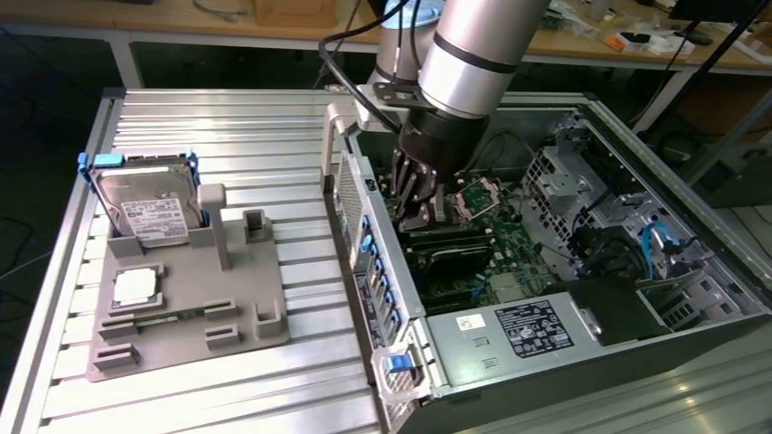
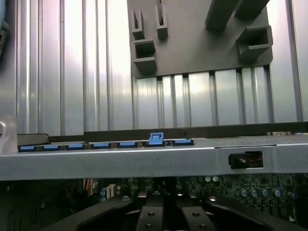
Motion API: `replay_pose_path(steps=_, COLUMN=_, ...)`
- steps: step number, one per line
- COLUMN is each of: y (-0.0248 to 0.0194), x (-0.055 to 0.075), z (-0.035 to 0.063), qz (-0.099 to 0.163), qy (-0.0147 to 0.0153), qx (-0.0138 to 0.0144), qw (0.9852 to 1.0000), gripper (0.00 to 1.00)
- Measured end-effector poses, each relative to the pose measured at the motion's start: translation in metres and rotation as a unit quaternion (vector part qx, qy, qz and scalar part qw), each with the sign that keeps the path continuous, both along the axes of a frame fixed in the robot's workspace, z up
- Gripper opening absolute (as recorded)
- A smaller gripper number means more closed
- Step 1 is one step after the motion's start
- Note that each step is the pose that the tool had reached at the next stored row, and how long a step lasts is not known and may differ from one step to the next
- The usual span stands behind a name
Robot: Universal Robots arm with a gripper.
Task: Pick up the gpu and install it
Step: 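Press down on the gpu until it lock into place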
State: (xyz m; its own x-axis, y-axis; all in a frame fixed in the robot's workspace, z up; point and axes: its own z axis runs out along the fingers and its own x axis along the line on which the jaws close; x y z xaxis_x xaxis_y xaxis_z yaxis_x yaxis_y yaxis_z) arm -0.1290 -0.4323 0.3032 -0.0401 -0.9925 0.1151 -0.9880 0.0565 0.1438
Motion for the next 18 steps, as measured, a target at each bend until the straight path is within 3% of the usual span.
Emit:
replay_pose_path(steps=3, y=0.0000, x=0.0001, z=0.0005, qz=0.000, qy=-0.0003, qx=-0.0004, qw=1.0000, gripper=0.11)
replay_pose_path(steps=8, y=0.0000, x=0.0001, z=0.0016, qz=0.000, qy=-0.0014, qx=-0.0042, qw=1.0000, gripper=0.11)
replay_pose_path(steps=13, y=0.0003, x=0.0001, z=0.0065, qz=0.000, qy=-0.0022, qx=-0.0061, qw=1.0000, gripper=0.11)
replay_pose_path(steps=14, y=0.0003, x=0.0000, z=0.0065, qz=0.000, qy=-0.0034, qx=-0.0064, qw=1.0000, gripper=0.11)
replay_pose_path(steps=15, y=0.0003, x=-0.0002, z=0.0065, qz=0.000, qy=-0.0065, qx=-0.0067, qw=1.0000, gripper=0.11)
replay_pose_path(steps=18, y=0.0003, x=-0.0032, z=0.0064, qz=0.000, qy=-0.0202, qx=-0.0069, qw=0.9998, gripper=0.11)
